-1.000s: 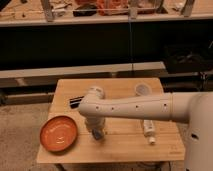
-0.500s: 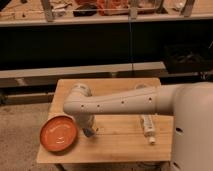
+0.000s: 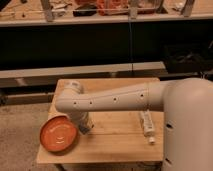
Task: Place the white sponge in the ceramic bowl
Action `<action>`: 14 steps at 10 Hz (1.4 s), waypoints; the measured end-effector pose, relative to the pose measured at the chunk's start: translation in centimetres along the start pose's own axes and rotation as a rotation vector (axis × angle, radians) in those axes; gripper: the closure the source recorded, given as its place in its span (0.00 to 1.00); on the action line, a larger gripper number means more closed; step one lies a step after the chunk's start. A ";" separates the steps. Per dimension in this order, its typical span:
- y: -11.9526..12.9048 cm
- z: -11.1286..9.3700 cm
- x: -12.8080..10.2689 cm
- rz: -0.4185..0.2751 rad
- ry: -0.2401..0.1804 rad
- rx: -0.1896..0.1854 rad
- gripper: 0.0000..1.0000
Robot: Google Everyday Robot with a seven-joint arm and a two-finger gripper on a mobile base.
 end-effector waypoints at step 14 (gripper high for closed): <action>-4.1 -0.9 -1.6 -0.089 0.059 -0.011 0.69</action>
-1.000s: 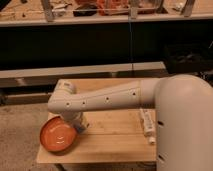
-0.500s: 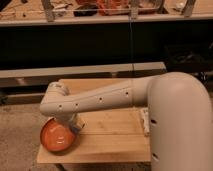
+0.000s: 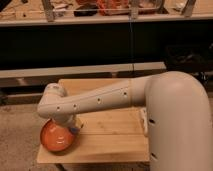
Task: Place the white sponge in the ceramic bowl
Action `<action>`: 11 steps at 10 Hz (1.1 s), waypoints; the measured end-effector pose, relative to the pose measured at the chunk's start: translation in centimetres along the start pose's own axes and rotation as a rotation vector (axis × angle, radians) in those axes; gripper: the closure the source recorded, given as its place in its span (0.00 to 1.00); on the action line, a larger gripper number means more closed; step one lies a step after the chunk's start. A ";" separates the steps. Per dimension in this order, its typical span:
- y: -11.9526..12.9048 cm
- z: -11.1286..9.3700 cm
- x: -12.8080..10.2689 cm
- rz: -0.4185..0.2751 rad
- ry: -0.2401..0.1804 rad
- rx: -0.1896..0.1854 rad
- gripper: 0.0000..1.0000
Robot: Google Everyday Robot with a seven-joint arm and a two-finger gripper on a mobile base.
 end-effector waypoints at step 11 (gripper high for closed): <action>-0.8 -0.1 -0.1 0.003 0.026 0.020 0.20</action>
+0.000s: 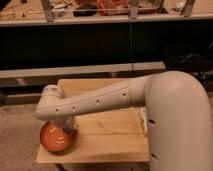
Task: Place the white sponge in the ceramic bowl
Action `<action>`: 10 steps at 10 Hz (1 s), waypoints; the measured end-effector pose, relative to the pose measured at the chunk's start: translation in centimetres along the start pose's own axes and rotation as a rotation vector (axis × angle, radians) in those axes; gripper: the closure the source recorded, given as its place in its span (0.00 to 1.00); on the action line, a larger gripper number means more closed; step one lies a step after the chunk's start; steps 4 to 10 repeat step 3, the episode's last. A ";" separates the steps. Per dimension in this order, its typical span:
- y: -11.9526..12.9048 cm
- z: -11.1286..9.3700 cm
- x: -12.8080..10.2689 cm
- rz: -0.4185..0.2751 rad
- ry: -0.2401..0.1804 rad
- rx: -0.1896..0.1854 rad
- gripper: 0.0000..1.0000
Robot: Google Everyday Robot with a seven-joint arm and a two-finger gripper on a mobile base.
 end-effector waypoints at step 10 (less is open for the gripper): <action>-0.1 0.0 -0.1 -0.003 0.007 0.002 0.20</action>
